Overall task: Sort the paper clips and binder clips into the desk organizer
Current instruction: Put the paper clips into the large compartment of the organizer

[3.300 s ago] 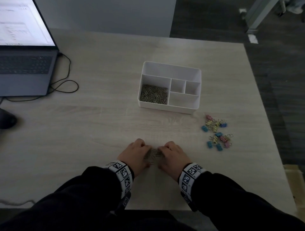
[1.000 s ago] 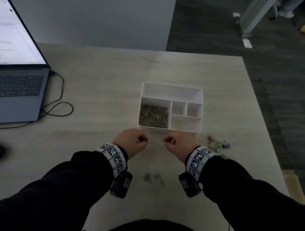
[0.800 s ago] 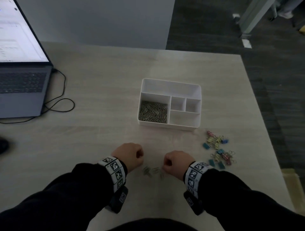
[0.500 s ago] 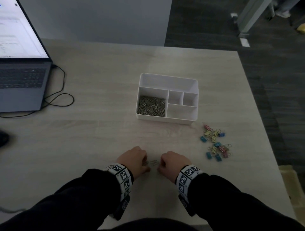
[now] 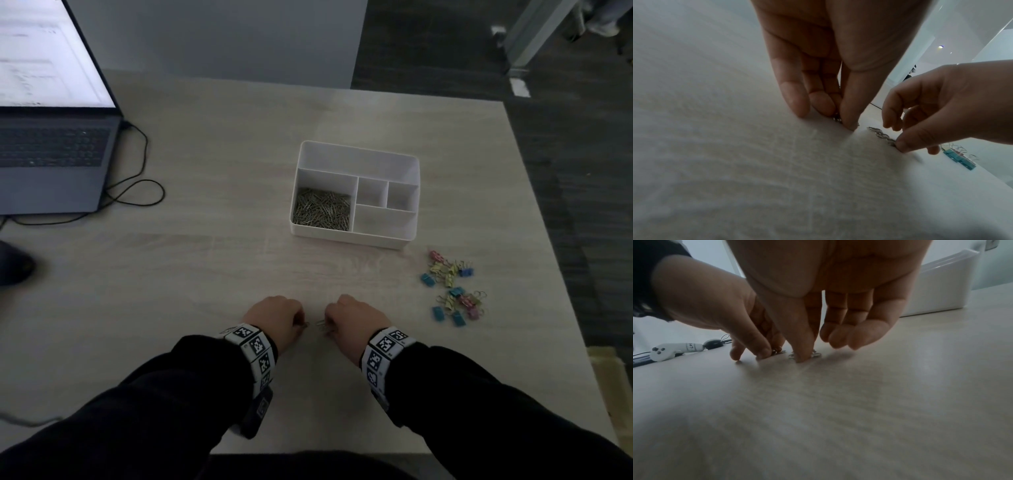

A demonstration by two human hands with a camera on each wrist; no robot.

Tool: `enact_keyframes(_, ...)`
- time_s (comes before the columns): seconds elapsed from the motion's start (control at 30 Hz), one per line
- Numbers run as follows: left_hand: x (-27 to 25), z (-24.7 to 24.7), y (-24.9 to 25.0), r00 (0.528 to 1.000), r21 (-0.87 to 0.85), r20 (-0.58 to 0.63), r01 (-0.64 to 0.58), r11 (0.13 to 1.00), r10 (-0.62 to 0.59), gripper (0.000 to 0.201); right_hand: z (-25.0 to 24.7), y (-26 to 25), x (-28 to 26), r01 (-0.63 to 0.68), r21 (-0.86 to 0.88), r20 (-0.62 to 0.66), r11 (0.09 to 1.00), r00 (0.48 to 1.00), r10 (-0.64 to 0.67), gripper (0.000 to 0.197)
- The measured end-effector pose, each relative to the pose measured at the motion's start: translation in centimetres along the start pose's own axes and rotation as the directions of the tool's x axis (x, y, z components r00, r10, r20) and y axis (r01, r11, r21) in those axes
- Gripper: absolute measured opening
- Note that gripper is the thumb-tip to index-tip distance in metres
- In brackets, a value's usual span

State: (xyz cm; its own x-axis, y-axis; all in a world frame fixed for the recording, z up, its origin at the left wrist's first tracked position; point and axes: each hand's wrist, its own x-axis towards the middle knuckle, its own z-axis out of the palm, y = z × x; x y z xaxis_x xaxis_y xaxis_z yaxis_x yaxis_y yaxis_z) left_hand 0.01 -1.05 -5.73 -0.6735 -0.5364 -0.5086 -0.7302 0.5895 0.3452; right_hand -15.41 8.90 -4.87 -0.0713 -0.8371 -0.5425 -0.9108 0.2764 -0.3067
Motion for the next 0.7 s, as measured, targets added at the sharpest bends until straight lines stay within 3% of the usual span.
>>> enact_keyframes(0.1, 0.0, -0.3, -0.1, 0.998, -0.004, 0.002, 0.055, 0.998, -0.055, 0.024, -0.4, 0.0, 0.5, -0.009, 0.003, -0.023, 1.000, 1.000, 0.009, 0.023)
enact_keyframes(0.37, 0.4, -0.9, 0.4, 0.987, -0.042, 0.070, 0.146, 0.988, -0.143, 0.021, -1.1, -0.2, 0.9, -0.070, 0.038, 0.092, 0.997, 0.994, 0.067, 0.014)
enact_keyframes(0.53, 1.0, -1.1, 0.9, 0.984, 0.063, 0.152, 0.086, 0.994, -0.095, 0.024, -1.4, -0.4, 1.2, -0.078, 0.001, 0.147, 0.997, 0.986, 0.077, 0.021)
enact_keyframes(0.7, 1.0, -1.0, 0.8, 0.992, 0.134, 0.127, 0.003, 0.991, -0.020, 0.022, -0.9, -0.4, 1.0, -0.074, -0.019, 0.118, 0.997, 0.990, 0.075, 0.025)
